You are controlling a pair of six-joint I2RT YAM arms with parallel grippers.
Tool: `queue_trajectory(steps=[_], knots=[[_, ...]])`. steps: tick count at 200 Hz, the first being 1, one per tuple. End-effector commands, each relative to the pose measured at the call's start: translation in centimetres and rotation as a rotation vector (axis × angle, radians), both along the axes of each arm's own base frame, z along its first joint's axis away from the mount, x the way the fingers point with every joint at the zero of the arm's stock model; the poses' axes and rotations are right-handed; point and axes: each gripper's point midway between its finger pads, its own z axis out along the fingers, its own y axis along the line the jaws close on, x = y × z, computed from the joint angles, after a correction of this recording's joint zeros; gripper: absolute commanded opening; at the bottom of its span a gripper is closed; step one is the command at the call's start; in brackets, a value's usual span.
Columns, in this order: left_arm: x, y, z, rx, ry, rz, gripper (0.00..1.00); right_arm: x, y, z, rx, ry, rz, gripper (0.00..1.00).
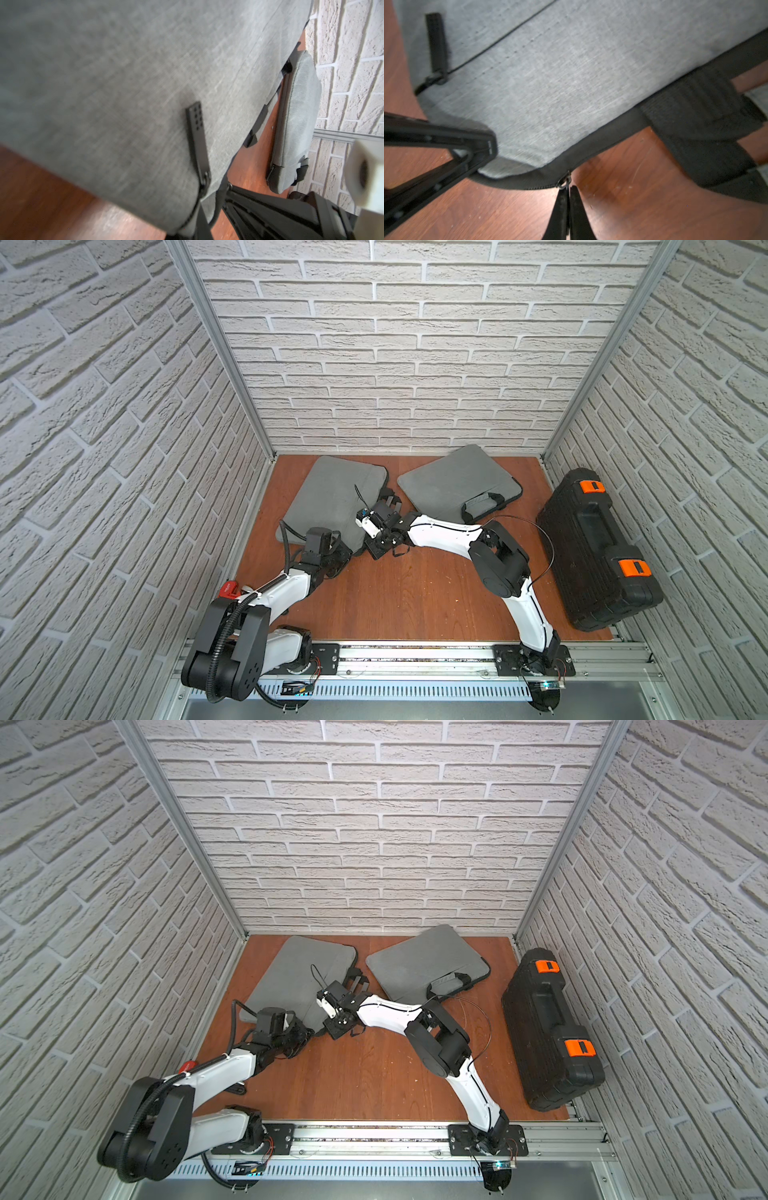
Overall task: Open the zippered laptop bag and take out the laptop
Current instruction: Unzip the zipper on the zippered laptop bag.
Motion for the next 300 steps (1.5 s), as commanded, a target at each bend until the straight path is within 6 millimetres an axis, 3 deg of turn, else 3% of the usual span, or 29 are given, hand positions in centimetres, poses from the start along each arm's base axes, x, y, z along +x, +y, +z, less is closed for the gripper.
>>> queue_trajectory(steps=[1,94,300], knots=[[-2.1,2.5,-2.5,0.093,0.096,0.059,0.01,3.4,-4.3,-0.7,-0.127,-0.046,-0.142,0.06],[-2.9,3.3,-3.6,0.091,0.14,0.125,0.01,5.1,-4.4,-0.5,-0.117,-0.054,-0.165,0.06],[-3.7,4.4,-4.3,0.085,0.16,0.175,0.0,9.9,-7.1,0.1,-0.12,-0.092,-0.262,0.06]])
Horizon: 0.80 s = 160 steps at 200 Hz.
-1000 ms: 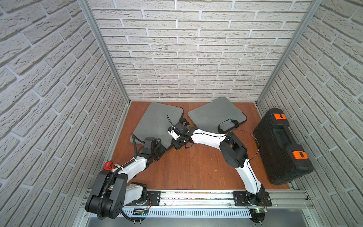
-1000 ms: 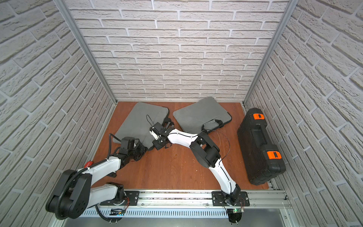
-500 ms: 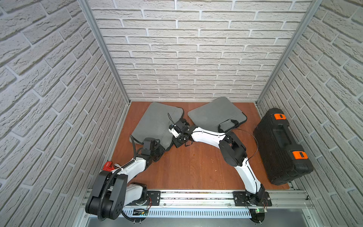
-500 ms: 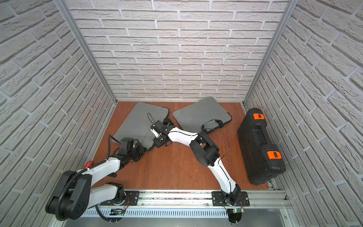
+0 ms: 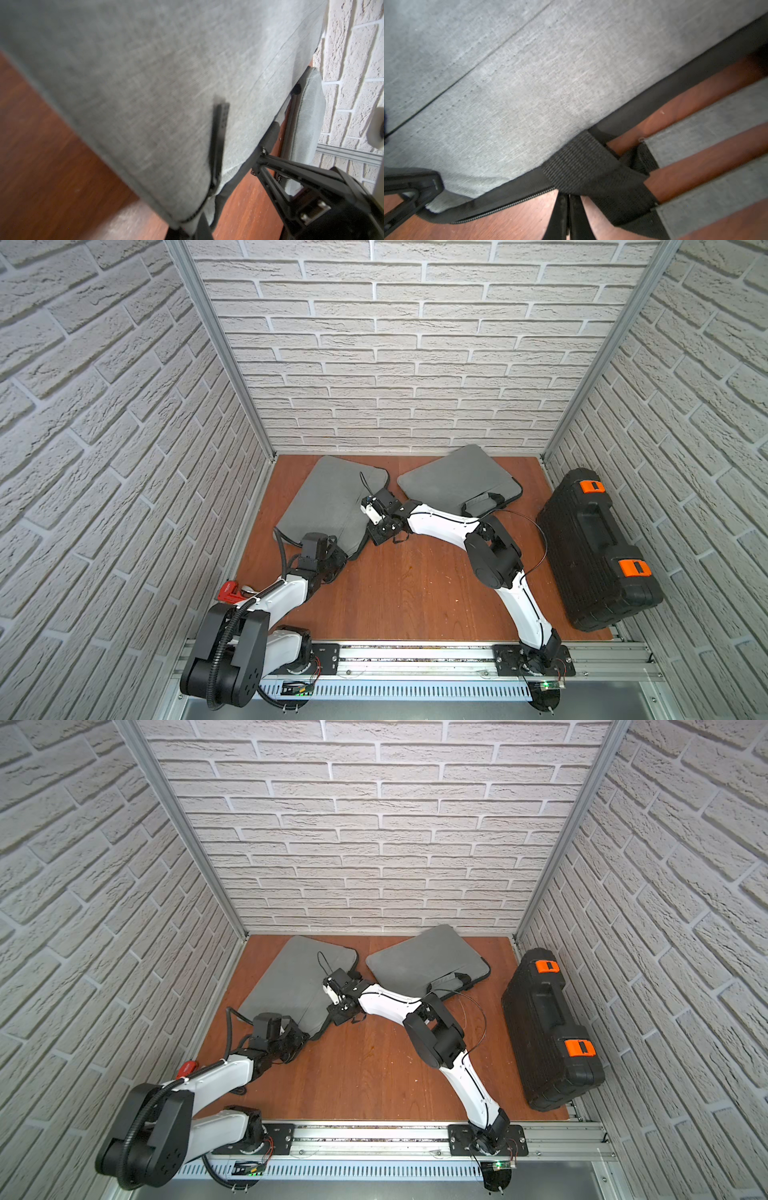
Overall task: Open the zippered laptop bag and take out the laptop
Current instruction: Unzip the zipper on the zippered laptop bag.
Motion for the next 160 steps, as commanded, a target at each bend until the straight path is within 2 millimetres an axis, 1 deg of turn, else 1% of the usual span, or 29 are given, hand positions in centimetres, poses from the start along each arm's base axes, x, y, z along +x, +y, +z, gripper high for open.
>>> queue_trajectory(steps=[1,73,160], knots=[[-3.0,2.9,-3.3,0.094,0.144,0.09,0.01,5.0,-5.6,-0.2,-0.113,-0.073,-0.166,0.06],[-3.2,3.3,-3.2,0.099,0.145,0.106,0.01,6.7,-6.4,0.6,-0.124,-0.09,-0.181,0.06],[-3.3,3.5,-3.1,0.102,0.148,0.117,0.01,7.6,-7.2,0.6,-0.12,-0.087,-0.202,0.06]])
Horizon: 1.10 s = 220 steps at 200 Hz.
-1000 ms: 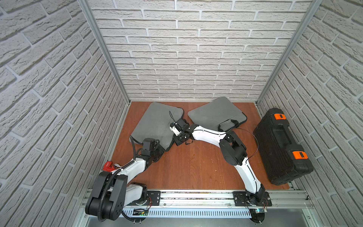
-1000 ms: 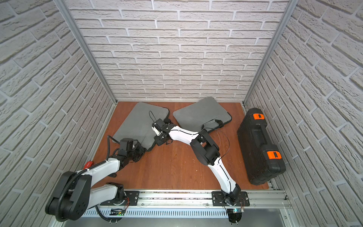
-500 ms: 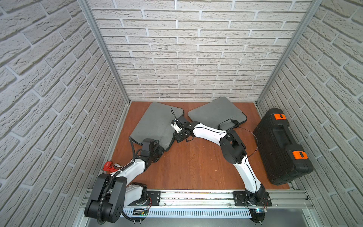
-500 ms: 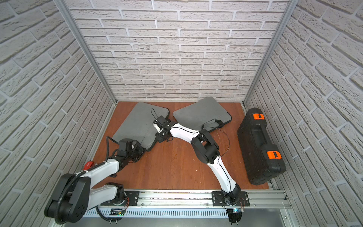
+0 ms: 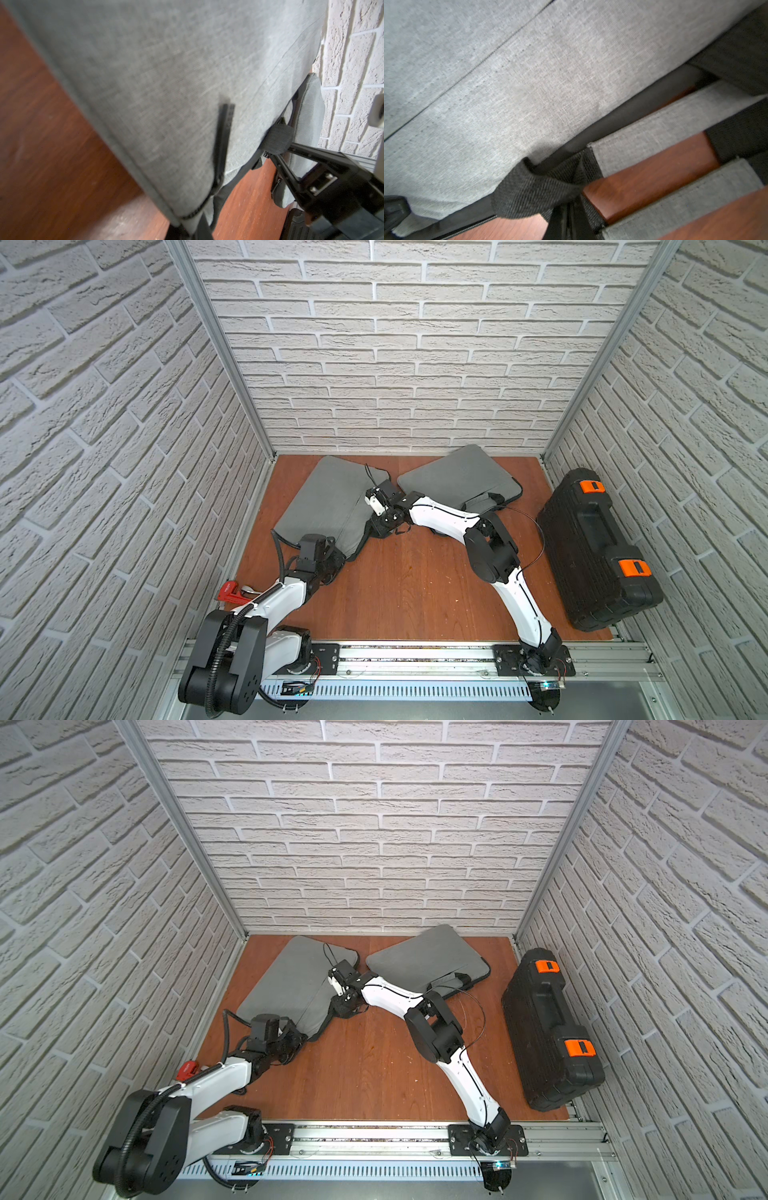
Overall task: Open the zippered laptop bag and take out the laptop
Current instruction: Unzip the zipper on the zippered laptop bag.
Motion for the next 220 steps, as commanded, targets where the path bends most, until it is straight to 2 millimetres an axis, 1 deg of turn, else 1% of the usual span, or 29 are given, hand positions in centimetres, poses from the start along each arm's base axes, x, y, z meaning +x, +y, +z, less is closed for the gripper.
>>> queue_trajectory(steps=[1,78,135,182,220], knots=[[-3.0,3.0,-3.2,0.098,0.145,0.095,0.01,4.7,-5.9,0.5,-0.107,-0.08,-0.163,0.06],[-3.8,4.0,-3.1,0.113,0.153,0.145,0.01,6.1,-6.7,0.6,-0.115,-0.08,-0.182,0.06],[-4.1,4.8,-2.8,0.119,0.147,0.171,0.01,6.6,-7.4,0.5,-0.124,-0.076,-0.195,0.06],[-4.4,7.0,-2.2,0.132,0.144,0.223,0.02,6.6,-7.9,0.6,-0.137,-0.075,-0.196,0.06],[-5.1,9.0,-1.8,0.137,0.143,0.291,0.03,6.5,-8.0,0.9,-0.136,-0.075,-0.202,0.06]])
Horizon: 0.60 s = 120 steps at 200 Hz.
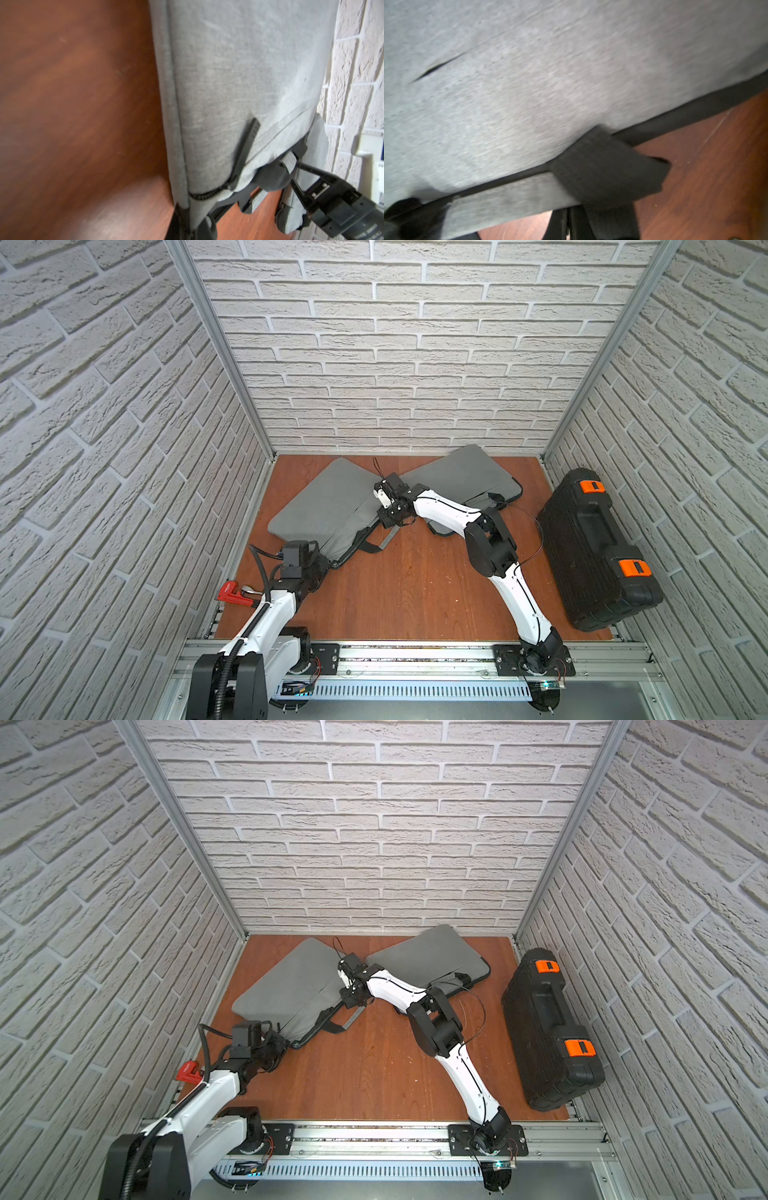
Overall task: Open the zippered laptop bag and take out the laptop
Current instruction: Unzip the zipper on the zippered laptop bag.
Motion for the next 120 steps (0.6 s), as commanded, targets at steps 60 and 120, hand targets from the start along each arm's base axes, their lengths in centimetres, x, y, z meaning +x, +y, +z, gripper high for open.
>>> queue_trajectory(steps=[60,120], knots=[[-2.4,6.1,-1.9,0.1,0.078,0.198,0.04,2.7,-5.2,2.1,-0.066,-0.083,-0.139,0.06],[-0.2,8.3,-1.2,0.129,0.047,0.221,0.1,0.5,-4.9,1.6,0.029,-0.057,-0.141,0.06]])
